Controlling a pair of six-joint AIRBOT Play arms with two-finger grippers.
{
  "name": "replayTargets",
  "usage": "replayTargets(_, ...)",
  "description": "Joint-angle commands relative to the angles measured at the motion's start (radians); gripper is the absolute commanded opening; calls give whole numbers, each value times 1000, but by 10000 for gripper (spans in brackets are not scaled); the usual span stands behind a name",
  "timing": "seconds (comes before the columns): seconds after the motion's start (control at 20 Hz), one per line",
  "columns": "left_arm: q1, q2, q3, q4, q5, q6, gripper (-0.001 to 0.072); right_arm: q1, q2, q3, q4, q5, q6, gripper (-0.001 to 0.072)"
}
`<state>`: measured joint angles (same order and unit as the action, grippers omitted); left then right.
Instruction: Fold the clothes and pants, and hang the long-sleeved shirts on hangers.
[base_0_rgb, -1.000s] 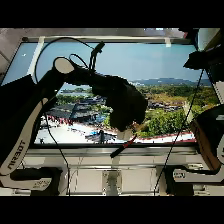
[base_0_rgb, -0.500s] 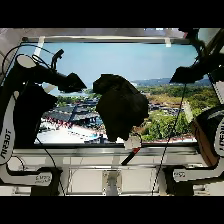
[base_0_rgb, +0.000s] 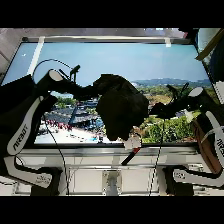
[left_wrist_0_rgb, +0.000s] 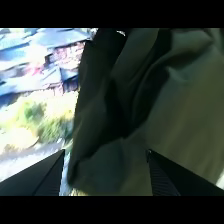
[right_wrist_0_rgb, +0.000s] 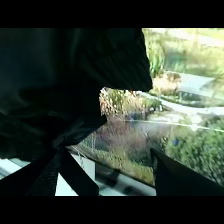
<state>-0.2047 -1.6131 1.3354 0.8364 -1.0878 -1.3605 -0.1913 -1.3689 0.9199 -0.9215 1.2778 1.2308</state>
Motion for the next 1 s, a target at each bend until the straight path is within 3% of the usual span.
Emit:
replayTargets(0.0, -51, -45, -5, -63, 85, 34, 605, 0, 14, -107, 97, -202, -13, 638)
replayTargets(0.2, -31, -45, -5, -154, 82, 34, 605, 1, -8, -106, 129, -379, -21, 636)
replayTargets(0.6, -51, -45, -5, -188, 82, 34, 604, 32, -132, -103, 283, -343, -190, 624)
replayTargets(0.75, -55, -45, -5, -195, 82, 34, 604, 99, -146, -72, 295, -343, -206, 553)
replayTargets(0.8, -55, -45, -5, -195, 81, 34, 604, 117, -146, -52, 295, -335, -205, 389)
replayTargets(0.85, -53, -45, -5, -195, 78, 34, 603, 126, -145, -29, 295, -311, -204, 86)
replayTargets(0.9, -47, -45, -5, -194, 74, 34, 603, 122, -143, -1, 292, -271, -204, 27)
replayTargets(0.95, -39, -45, -5, -195, 74, 34, 603, 114, -138, 34, 277, -223, -204, 26)
